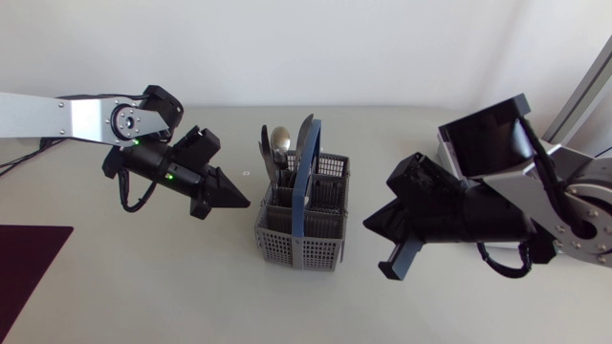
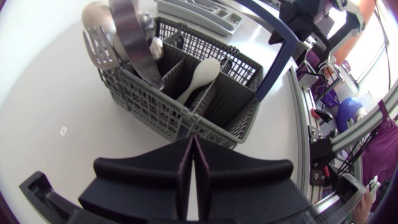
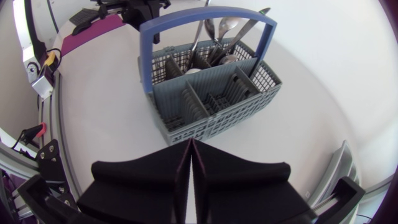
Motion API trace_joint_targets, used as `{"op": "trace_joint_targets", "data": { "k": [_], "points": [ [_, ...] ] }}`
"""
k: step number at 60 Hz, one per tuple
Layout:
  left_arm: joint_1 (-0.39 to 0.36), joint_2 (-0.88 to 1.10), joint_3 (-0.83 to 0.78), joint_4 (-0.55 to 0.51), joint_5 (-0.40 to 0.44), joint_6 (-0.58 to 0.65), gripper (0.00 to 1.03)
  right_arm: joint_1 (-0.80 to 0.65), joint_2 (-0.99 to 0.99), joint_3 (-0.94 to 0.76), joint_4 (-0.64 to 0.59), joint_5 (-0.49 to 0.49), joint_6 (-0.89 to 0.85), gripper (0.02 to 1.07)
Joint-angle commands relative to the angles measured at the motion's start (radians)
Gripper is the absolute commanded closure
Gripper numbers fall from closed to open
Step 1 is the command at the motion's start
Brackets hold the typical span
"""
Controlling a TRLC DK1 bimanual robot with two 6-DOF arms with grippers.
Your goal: Sort the cutlery from the basket into the organizer compartments.
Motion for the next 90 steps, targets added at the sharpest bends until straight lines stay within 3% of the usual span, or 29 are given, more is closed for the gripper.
{"op": "trace_joint_targets", "data": {
  "k": [1, 26, 32, 45, 57, 77, 90],
  "points": [
    [-0.021, 0.012, -0.042, 0.003, -0.010, -0.003, 1.00, 0.030, -0.032, -0.040, -0.015, -0.012, 0.027, 1.01],
    [-0.217, -0.014, -0.114, 0.033, -0.038, -0.049, 1.00, 0.056, -0.022, -0.069, -0.035, -0.082, 0.004, 1.01],
    [-0.233, -0.035, -0.126, 0.033, -0.038, -0.048, 1.00, 0.049, -0.011, -0.090, -0.035, -0.096, -0.017, 1.01],
    [-0.067, -0.089, -0.103, 0.033, -0.032, -0.023, 1.00, 0.017, 0.021, -0.136, -0.002, -0.124, -0.054, 1.01],
    [0.060, 0.002, -0.010, 0.070, 0.000, -0.031, 1.00, -0.039, 0.103, -0.135, 0.097, -0.147, -0.069, 1.01],
    [0.126, 0.238, 0.209, 0.173, 0.071, -0.157, 1.00, -0.143, 0.170, -0.095, 0.220, -0.117, -0.054, 1.01],
    [0.109, 0.402, 0.389, 0.198, 0.106, -0.243, 1.00, -0.221, 0.210, -0.067, 0.266, -0.081, -0.048, 1.01]
  ]
}}
